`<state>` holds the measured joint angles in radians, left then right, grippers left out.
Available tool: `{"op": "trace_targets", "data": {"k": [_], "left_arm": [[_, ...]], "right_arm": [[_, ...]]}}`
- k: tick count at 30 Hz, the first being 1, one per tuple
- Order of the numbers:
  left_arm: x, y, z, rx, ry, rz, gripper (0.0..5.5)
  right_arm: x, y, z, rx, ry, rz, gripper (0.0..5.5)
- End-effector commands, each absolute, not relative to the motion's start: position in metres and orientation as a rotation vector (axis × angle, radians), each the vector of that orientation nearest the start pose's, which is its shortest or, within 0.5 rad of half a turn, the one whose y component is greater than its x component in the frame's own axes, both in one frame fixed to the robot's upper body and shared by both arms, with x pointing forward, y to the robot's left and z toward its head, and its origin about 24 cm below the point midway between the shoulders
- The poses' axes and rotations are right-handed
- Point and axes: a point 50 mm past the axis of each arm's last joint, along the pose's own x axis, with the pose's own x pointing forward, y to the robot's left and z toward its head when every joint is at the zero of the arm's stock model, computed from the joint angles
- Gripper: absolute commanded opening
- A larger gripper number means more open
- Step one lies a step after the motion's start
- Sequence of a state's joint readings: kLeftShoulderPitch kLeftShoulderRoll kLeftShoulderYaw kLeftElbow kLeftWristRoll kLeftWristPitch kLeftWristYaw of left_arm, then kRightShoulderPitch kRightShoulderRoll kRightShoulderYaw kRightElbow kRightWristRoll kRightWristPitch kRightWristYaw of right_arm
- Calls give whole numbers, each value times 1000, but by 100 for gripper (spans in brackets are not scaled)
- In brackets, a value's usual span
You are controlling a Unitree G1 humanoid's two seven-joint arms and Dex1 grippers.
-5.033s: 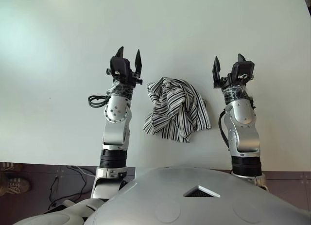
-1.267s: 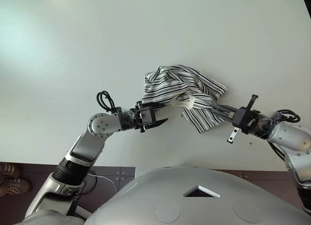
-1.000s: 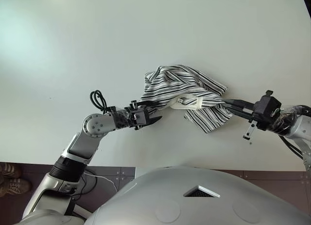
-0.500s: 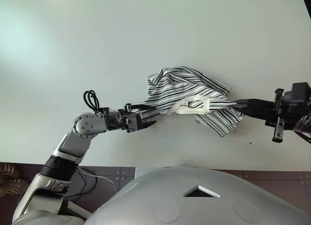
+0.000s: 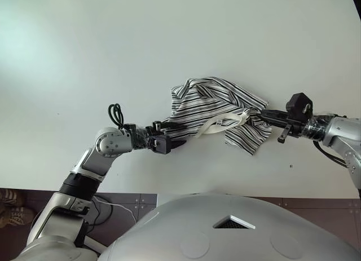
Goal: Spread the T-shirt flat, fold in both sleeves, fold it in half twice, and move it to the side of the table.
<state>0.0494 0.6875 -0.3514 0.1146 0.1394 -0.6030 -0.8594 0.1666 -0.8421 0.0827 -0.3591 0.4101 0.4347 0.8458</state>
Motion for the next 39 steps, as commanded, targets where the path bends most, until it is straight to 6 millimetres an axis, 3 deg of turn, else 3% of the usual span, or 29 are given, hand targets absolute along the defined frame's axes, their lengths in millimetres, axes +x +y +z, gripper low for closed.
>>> {"op": "trace_targets", "data": {"k": [1,7,12,16,18,20,23,26,29,34,39], "left_arm": [[183,189,10,878,138,-1445,247],[172,190,11,789,225,-1515,247],[140,207,21,727,367,-1680,247],[155,203,36,668,304,-1574,247],[171,192,46,633,191,-1481,247],[183,183,53,604,101,-1403,247],[192,176,53,654,35,-1359,247],[194,169,44,745,12,-1373,247],[194,155,33,800,-32,-1397,247],[199,153,12,888,-25,-1349,247],[237,171,30,910,-41,-1195,247]], "right_arm": [[186,-214,72,-323,520,1029,13],[177,-207,74,-309,505,1072,13],[156,-207,78,-283,528,1151,13],[147,-202,112,-133,430,1299,13],[162,-194,138,22,291,1308,13],[186,-189,146,94,236,1225,13],[224,-195,121,46,334,953,13],[242,-208,81,-30,509,751,13],[240,-207,58,-70,589,734,13],[228,-192,58,-82,573,855,13],[216,-194,53,-95,589,876,13]]}}
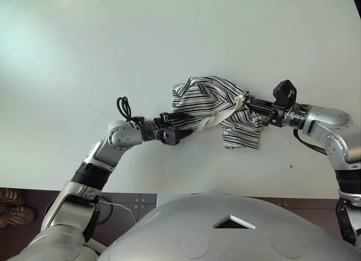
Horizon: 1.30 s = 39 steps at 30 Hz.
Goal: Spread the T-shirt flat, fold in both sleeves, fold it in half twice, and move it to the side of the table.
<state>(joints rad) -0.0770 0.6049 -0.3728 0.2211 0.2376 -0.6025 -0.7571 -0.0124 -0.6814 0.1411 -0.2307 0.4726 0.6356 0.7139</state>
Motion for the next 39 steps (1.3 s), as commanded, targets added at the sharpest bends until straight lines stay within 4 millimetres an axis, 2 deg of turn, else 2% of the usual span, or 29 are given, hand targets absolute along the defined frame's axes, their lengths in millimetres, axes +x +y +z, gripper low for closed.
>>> {"op": "trace_targets", "data": {"k": [1,2,6,8,9,11,15,17,19,23,28,32,39], "left_arm": [[242,175,31,923,-32,-1183,247],[245,178,33,912,-22,-1179,247],[256,177,57,653,3,-1191,247],[267,176,72,516,5,-1141,247],[267,175,75,504,3,-1138,247],[254,171,66,565,20,-1162,247],[211,159,33,732,30,-1261,247],[200,158,21,805,26,-1270,247],[200,160,14,882,11,-1229,247],[223,159,14,1084,-142,-1027,247],[226,160,14,1236,-296,-981,247],[227,168,21,1285,-367,-993,247],[236,174,40,1294,-483,-880,247]], "right_arm": [[215,-195,52,-94,593,875,13],[214,-196,50,-95,600,874,13],[207,-203,42,-163,635,874,13],[205,-202,43,-193,620,898,13],[206,-199,45,-198,606,910,13],[206,-196,48,-199,585,929,13],[205,-196,49,-202,583,943,13],[206,-196,51,-204,581,950,13],[207,-196,52,-204,577,956,13],[205,-192,53,-195,569,967,13],[204,-192,52,-187,568,965,13],[201,-191,51,-179,569,957,13],[195,-189,47,-170,574,952,13]]}}
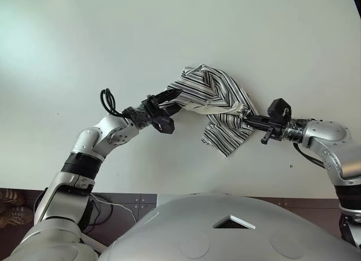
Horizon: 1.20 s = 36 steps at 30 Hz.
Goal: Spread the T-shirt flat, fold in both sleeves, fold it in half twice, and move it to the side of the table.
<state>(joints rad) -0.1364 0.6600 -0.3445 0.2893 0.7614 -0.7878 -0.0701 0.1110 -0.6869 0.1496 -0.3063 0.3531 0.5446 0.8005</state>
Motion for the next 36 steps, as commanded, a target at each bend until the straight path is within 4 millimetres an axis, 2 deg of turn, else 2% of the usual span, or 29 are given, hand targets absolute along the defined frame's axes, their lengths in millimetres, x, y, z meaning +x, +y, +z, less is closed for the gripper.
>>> {"op": "trace_targets", "data": {"k": [1,9,18,26,31,34,36], "left_arm": [[237,174,42,1292,-497,-865,247],[241,176,49,1285,-525,-790,247],[239,177,48,1269,-517,-796,247],[235,179,36,1275,-460,-878,119],[241,185,37,1256,-419,-891,18],[242,188,36,1226,-384,-919,11],[237,198,38,1230,-365,-934,11]], "right_arm": [[195,-189,47,-169,574,952,13],[193,-187,46,-174,572,960,13],[191,-185,46,-177,568,966,13],[191,-186,47,-179,566,967,10],[196,-188,59,-182,497,962,10],[199,-188,66,-189,466,979,10],[196,-191,67,-196,470,982,10]]}}
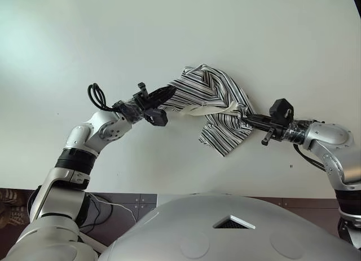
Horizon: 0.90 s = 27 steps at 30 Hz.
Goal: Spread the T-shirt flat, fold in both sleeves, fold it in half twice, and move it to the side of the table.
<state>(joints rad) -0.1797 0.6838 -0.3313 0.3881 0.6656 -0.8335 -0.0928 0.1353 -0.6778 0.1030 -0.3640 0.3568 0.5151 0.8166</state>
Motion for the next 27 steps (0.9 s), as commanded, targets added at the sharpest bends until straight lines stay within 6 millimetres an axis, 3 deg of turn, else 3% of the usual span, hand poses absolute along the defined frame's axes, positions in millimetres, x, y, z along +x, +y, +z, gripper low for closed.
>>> {"op": "trace_targets", "data": {"k": [1,5,11,17,25,27], "left_arm": [[232,202,40,1233,-365,-956,11],[213,204,43,1244,-397,-1052,38],[210,194,30,1284,-373,-1061,129],[215,197,16,1373,-330,-1055,129],[231,192,17,1402,-364,-1013,129],[232,190,17,1392,-365,-1018,94]], "right_arm": [[195,-192,66,-198,472,982,10],[190,-193,65,-193,476,974,10],[190,-188,63,-194,478,998,10],[191,-188,63,-200,484,1014,10],[190,-183,60,-200,485,1027,10],[191,-183,60,-203,482,1028,10]]}}
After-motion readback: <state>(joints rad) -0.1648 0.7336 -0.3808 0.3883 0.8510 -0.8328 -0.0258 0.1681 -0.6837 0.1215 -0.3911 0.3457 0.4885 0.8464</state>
